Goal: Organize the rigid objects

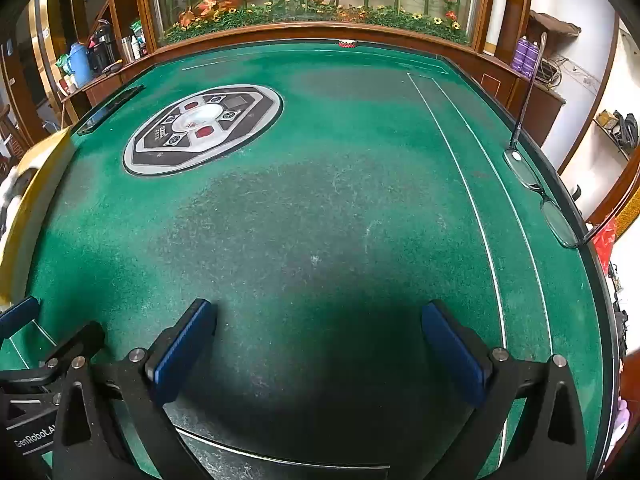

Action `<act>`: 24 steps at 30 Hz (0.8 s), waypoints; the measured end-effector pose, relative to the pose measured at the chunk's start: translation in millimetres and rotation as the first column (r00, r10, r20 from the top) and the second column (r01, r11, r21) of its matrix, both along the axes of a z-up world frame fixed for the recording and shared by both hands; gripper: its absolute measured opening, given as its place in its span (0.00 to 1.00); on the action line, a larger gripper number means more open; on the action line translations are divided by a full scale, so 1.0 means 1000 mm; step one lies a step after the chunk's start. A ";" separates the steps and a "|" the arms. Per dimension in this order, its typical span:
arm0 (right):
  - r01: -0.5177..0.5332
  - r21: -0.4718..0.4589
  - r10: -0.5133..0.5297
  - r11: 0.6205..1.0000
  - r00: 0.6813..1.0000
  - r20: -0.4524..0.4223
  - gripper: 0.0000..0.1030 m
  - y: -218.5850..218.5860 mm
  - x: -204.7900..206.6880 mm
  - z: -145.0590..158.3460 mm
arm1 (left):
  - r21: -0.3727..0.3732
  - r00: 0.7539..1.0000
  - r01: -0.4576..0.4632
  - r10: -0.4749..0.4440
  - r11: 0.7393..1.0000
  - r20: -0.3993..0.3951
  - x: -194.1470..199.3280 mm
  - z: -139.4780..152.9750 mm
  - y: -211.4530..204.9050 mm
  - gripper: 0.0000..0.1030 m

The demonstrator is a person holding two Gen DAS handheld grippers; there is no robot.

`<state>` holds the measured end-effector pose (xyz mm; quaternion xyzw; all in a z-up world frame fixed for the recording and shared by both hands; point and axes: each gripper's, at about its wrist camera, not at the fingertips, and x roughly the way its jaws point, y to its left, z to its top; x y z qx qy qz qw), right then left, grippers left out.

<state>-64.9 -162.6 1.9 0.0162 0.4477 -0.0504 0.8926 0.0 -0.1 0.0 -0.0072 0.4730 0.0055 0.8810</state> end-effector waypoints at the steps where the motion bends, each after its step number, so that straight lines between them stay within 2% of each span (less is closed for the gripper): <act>1: 0.000 0.001 0.000 1.000 1.000 -0.003 1.00 0.000 0.000 0.000 | 0.000 1.000 0.000 0.000 1.000 -0.001 0.000 0.000 0.000 0.99; 13: 0.000 0.002 0.000 1.000 1.000 -0.002 1.00 0.000 -0.001 0.000 | -0.001 1.000 0.000 0.000 1.000 0.002 -0.002 0.000 -0.001 0.99; 19: 0.000 0.003 0.000 1.000 1.000 -0.002 1.00 0.000 0.000 0.000 | -0.001 1.000 -0.003 0.003 1.000 0.031 -0.022 0.001 0.000 0.99; 24: 0.000 0.002 0.000 1.000 1.000 -0.002 1.00 0.000 0.001 -0.001 | -0.001 0.996 0.046 -0.046 0.999 0.076 -0.040 0.001 0.000 0.99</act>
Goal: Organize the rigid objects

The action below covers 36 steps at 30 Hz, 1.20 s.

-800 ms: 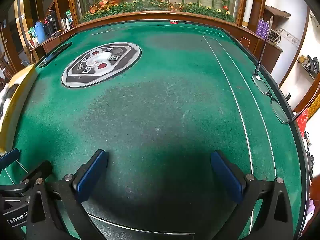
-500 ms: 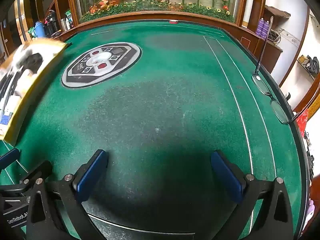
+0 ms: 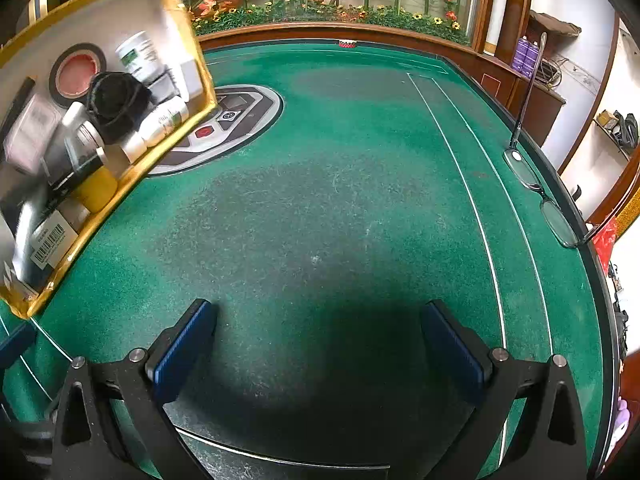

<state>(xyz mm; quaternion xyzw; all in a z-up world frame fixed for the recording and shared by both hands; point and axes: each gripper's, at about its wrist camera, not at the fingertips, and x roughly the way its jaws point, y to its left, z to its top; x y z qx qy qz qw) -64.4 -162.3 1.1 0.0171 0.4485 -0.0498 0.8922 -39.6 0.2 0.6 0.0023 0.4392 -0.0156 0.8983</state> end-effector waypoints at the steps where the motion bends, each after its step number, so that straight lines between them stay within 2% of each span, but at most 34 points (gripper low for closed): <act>1: 0.000 0.000 0.000 1.000 1.000 0.000 1.00 0.000 0.000 0.000 | -0.001 1.000 0.009 -0.009 1.000 0.004 -0.002 0.000 0.001 0.99; 13: 0.001 0.000 -0.001 1.000 1.000 -0.004 1.00 0.000 0.001 -0.001 | -0.002 0.997 0.079 -0.079 0.997 0.009 -0.003 0.000 0.008 0.99; 36: 0.001 0.002 -0.001 1.000 1.000 0.003 1.00 0.000 -0.001 -0.001 | -0.002 0.996 0.090 -0.090 0.996 0.011 -0.007 -0.001 0.013 0.99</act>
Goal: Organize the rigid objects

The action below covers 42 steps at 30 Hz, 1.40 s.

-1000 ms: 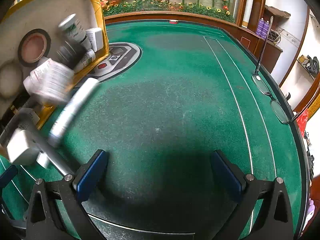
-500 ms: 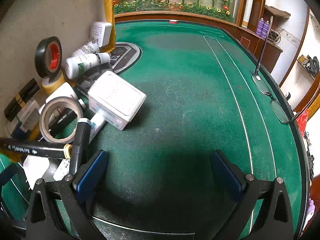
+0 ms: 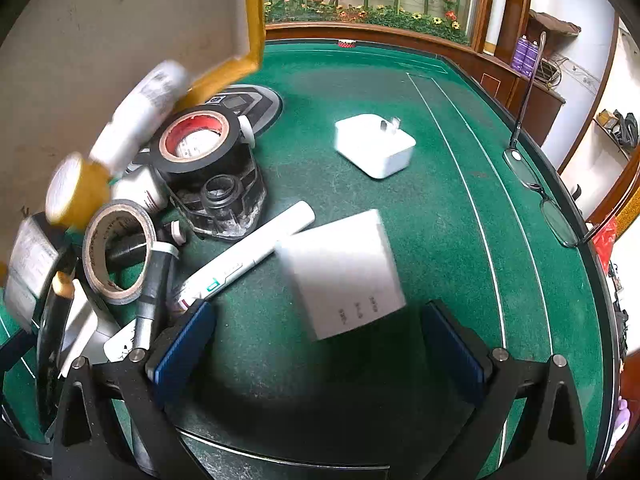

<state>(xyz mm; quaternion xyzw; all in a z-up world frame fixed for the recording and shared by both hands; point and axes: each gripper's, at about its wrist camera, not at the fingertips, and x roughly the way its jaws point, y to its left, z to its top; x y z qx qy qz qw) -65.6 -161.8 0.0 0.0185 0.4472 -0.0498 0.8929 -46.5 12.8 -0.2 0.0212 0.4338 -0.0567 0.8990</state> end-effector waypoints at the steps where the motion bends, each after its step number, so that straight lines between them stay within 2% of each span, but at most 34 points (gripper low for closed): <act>1: 0.000 0.000 0.000 1.000 1.000 -0.003 1.00 0.000 0.000 0.000 | 0.000 1.000 0.000 0.000 1.000 0.000 0.000 0.000 0.000 0.99; 32: 0.001 0.000 -0.001 1.000 1.000 -0.005 1.00 0.000 0.002 -0.001 | -0.003 1.000 0.014 -0.014 1.000 0.013 -0.009 0.000 0.005 0.99; 38: 0.000 0.000 0.000 1.000 1.000 -0.005 1.00 0.000 0.001 -0.001 | -0.007 0.998 0.044 -0.043 0.999 0.044 -0.020 0.000 0.008 0.99; 41: 0.001 0.000 -0.001 1.000 1.000 -0.005 1.00 0.000 0.002 -0.001 | -0.004 0.996 0.077 -0.077 0.997 0.055 -0.024 0.000 0.009 0.99; 42: 0.001 0.000 -0.001 1.000 1.000 -0.005 1.00 0.000 0.002 -0.001 | -0.005 0.991 0.123 -0.122 0.992 0.054 -0.023 0.000 0.009 0.99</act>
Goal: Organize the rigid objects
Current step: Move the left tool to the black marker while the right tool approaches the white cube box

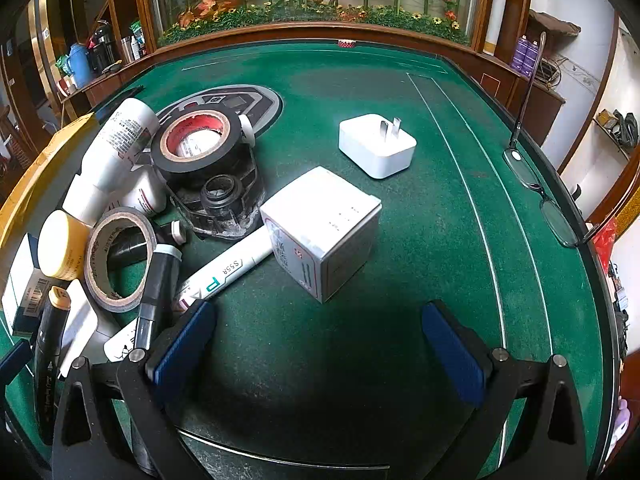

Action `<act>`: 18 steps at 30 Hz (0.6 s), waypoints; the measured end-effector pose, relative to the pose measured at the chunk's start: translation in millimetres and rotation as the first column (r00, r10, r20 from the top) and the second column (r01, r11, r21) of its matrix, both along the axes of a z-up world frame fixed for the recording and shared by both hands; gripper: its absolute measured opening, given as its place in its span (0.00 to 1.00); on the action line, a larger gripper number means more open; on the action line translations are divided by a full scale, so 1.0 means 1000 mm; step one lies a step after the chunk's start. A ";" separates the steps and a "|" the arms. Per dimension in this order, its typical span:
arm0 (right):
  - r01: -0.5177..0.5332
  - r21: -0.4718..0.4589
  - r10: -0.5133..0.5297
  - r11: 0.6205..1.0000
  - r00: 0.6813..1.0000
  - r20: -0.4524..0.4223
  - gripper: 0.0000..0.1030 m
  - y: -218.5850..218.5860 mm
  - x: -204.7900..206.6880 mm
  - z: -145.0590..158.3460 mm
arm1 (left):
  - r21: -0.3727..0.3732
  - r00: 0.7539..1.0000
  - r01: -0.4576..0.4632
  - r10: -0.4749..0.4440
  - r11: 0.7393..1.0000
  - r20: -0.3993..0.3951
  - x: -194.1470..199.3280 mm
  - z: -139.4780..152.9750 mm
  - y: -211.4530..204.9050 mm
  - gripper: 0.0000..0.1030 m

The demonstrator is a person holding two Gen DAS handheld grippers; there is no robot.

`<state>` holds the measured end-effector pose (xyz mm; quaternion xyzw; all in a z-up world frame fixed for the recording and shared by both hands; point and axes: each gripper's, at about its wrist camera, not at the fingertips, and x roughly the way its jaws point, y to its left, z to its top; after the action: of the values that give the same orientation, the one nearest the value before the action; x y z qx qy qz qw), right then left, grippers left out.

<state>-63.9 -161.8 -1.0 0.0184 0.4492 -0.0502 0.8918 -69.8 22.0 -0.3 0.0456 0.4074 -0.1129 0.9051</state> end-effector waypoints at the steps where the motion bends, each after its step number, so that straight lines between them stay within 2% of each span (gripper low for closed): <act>1: 0.000 0.000 0.000 1.000 1.000 0.000 1.00 0.000 0.000 0.000 | -0.002 0.999 0.050 -0.050 0.999 0.001 -0.001 0.000 0.002 0.99; 7: 0.000 0.000 0.000 1.000 1.000 0.000 1.00 0.000 0.000 0.000 | 0.001 0.988 0.155 -0.155 0.988 0.026 -0.012 0.000 0.006 0.99; 12: 0.000 0.000 0.000 1.000 1.000 0.000 1.00 0.000 0.000 0.000 | 0.040 0.961 0.270 -0.267 0.962 -0.075 -0.015 0.005 0.013 0.99; 15: 0.000 0.000 0.000 1.000 1.000 0.000 1.00 0.000 0.000 0.000 | 0.071 0.952 0.305 -0.301 0.950 -0.054 -0.023 0.007 0.025 0.99; 18: 0.000 0.000 0.000 1.000 1.000 0.000 1.00 0.000 0.000 0.000 | 0.064 0.949 0.316 -0.316 0.947 -0.003 -0.029 0.005 0.038 0.99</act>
<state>-64.2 -161.8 -1.0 0.0184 0.4491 -0.0503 0.8919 -98.4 60.4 5.2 0.1395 0.3947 -0.2431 0.8750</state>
